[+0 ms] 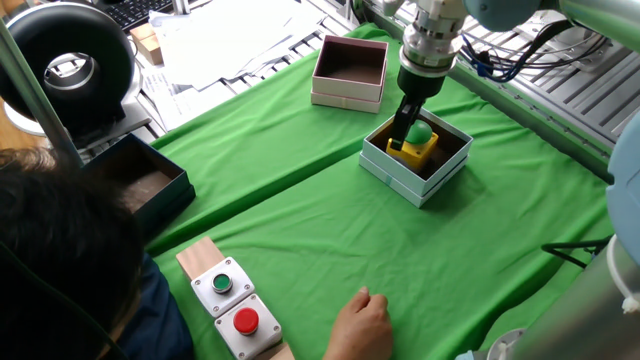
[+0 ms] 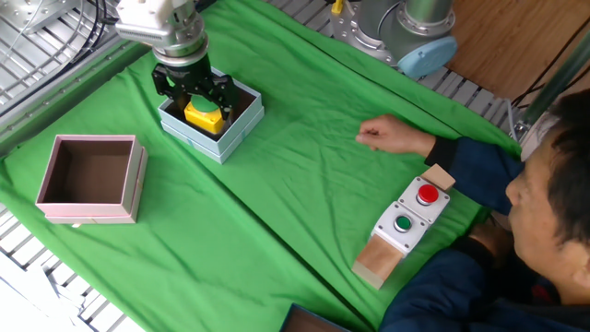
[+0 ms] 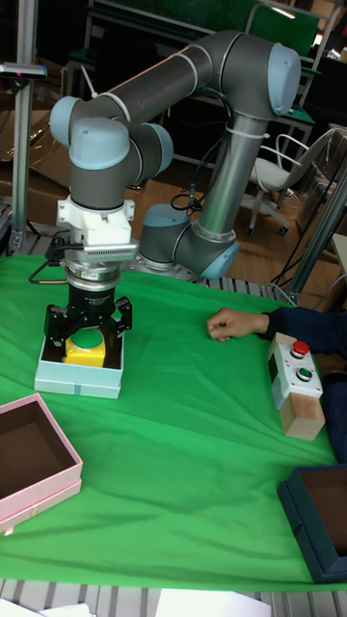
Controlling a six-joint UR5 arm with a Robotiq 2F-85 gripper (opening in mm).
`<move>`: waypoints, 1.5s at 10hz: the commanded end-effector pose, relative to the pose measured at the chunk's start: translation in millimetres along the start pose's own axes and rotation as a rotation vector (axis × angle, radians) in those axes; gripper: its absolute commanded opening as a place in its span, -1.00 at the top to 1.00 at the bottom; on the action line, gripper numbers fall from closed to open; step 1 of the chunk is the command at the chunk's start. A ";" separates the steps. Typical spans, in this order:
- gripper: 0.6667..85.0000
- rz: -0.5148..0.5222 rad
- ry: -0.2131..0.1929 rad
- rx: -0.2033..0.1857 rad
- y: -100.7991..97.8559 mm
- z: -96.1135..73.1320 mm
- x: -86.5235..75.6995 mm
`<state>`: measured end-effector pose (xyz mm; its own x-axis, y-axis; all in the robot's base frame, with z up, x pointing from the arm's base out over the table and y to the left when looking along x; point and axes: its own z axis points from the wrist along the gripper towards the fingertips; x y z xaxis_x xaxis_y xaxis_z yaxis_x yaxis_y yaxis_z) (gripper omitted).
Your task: Move an object from one box to another
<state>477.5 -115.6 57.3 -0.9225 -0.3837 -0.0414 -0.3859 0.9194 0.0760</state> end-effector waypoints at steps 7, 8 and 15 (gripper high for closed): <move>-1.00 0.023 -0.040 -0.002 -4.2 8.1 -7.4; -1.00 0.016 -0.043 0.003 -5.6 9.0 -8.0; -0.31 0.042 -0.027 0.027 -12.3 12.3 -3.3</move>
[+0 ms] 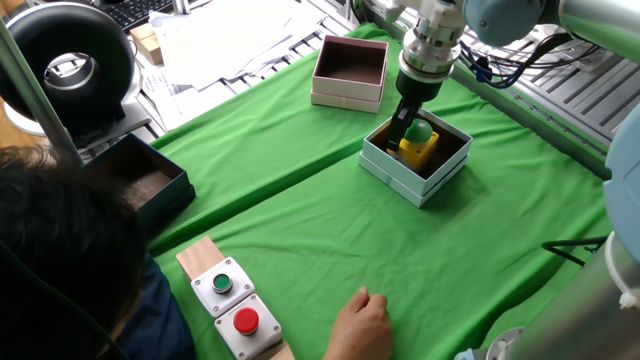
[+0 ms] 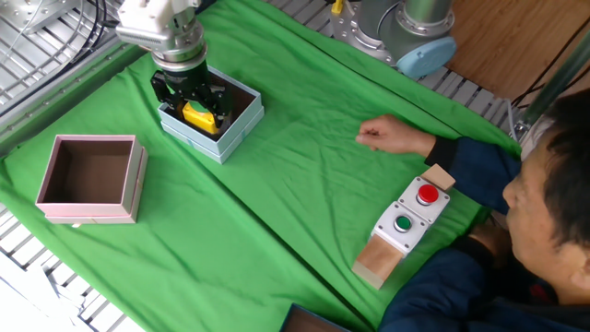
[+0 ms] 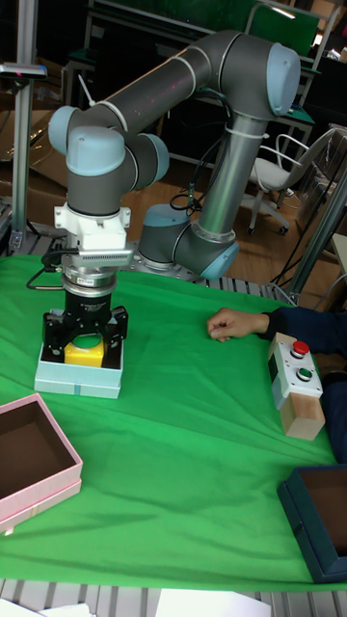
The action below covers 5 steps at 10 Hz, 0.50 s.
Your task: Move an object from one box to another
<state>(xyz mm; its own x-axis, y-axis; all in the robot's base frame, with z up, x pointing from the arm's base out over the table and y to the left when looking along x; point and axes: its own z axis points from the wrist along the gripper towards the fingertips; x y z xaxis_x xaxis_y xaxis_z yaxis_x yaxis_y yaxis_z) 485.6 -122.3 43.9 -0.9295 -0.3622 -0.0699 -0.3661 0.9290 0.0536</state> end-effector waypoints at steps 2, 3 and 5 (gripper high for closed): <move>0.27 0.056 0.030 0.015 -4.0 -2.6 6.5; 0.72 0.089 0.046 0.042 -6.9 -5.5 6.9; 0.99 0.130 0.049 0.050 -4.3 -11.1 2.2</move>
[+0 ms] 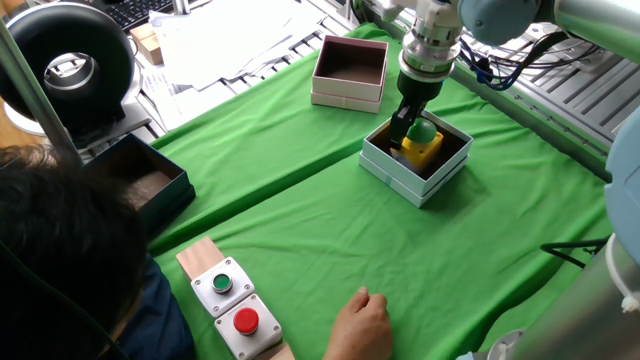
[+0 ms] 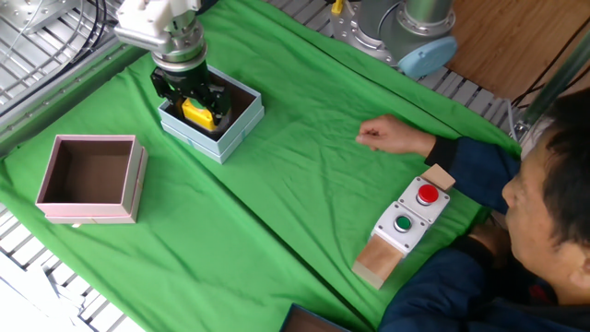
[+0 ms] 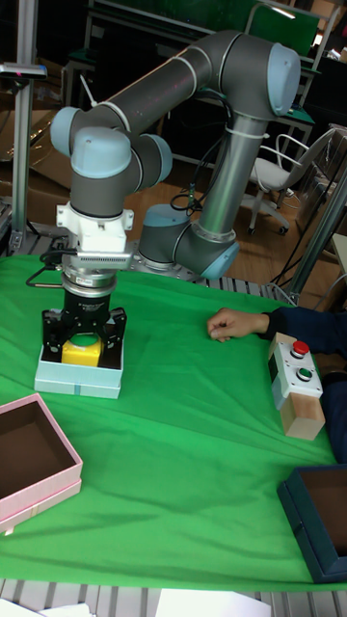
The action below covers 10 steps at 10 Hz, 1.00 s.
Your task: Move an object from one box to another
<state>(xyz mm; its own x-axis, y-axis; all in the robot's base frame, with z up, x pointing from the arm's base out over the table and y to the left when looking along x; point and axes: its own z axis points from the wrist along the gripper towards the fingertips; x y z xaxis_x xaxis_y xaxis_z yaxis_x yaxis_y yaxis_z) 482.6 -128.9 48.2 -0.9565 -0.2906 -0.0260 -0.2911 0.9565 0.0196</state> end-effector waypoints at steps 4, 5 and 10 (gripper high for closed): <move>0.99 0.071 0.037 0.009 5.8 -23.5 -3.9; 0.99 0.063 0.042 0.009 6.1 -30.0 -4.3; 0.99 -0.023 0.077 0.053 0.2 -84.8 -15.6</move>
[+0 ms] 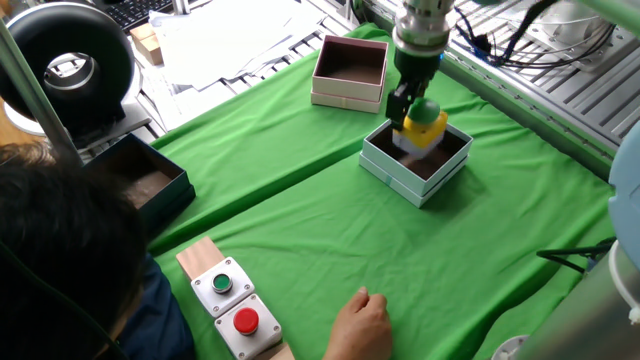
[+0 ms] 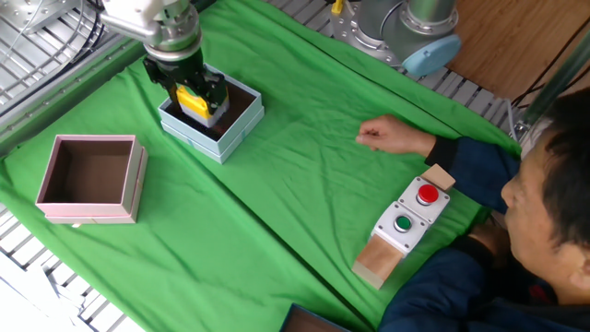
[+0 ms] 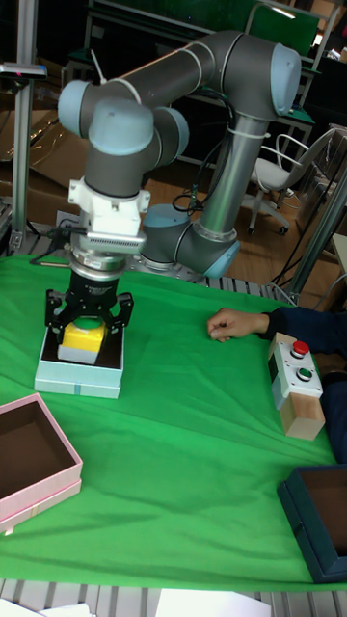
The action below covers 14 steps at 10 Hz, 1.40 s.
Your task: Move an object from one box to another
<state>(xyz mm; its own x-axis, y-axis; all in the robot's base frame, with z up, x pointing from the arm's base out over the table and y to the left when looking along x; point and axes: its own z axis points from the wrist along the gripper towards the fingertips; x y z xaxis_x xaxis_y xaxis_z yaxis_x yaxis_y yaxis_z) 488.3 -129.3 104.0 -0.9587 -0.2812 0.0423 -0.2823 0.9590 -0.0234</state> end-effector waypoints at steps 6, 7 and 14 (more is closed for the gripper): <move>0.99 -0.407 -0.032 0.174 -14.0 -83.8 -58.4; 0.99 -0.469 -0.044 0.204 -15.1 -87.8 -68.8; 0.99 -1.165 -0.178 0.491 -48.7 -94.2 -161.1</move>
<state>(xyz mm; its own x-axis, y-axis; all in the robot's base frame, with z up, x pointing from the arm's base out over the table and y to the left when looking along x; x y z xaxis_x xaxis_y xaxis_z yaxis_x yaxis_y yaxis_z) 629.4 -130.0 186.5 -0.3344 -0.9375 0.0968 -0.8887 0.2795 -0.3634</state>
